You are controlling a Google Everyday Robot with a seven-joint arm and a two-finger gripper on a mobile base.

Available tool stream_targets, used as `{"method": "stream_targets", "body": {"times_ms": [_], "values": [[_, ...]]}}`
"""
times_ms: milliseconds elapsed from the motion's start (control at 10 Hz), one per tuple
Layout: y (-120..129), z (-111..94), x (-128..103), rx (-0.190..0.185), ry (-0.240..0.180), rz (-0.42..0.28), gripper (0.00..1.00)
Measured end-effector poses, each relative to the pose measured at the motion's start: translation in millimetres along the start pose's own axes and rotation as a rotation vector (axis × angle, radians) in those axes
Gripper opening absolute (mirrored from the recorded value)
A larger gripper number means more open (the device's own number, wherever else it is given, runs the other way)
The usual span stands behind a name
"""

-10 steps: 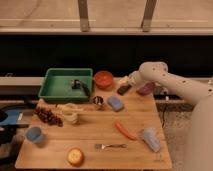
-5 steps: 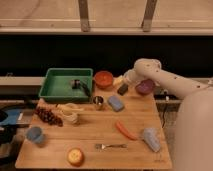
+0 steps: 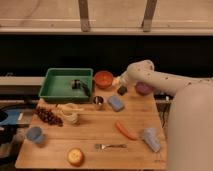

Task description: Wipe purple bowl with eraser

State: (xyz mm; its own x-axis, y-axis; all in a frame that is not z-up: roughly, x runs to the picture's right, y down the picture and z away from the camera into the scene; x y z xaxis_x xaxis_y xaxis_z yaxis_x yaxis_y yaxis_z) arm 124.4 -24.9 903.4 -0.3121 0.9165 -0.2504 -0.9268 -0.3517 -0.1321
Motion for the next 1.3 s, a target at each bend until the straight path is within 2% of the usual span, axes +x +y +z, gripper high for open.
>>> {"method": "stream_targets", "body": {"times_ms": [100,200,600,800,1300], "values": [[-6.1,0.2,4.8,0.006,-0.034,0.034,0.68],[-11.5,7.5,20.8,-0.004,-0.054,0.098,0.68],[-11.9,19.3,48.4,-0.038,-0.06,0.206,0.68],[-9.5,19.6,45.7,-0.034,-0.053,0.194,0.68],[-6.3,27.2,29.6,-0.03,-0.022,0.214,0.68]]}}
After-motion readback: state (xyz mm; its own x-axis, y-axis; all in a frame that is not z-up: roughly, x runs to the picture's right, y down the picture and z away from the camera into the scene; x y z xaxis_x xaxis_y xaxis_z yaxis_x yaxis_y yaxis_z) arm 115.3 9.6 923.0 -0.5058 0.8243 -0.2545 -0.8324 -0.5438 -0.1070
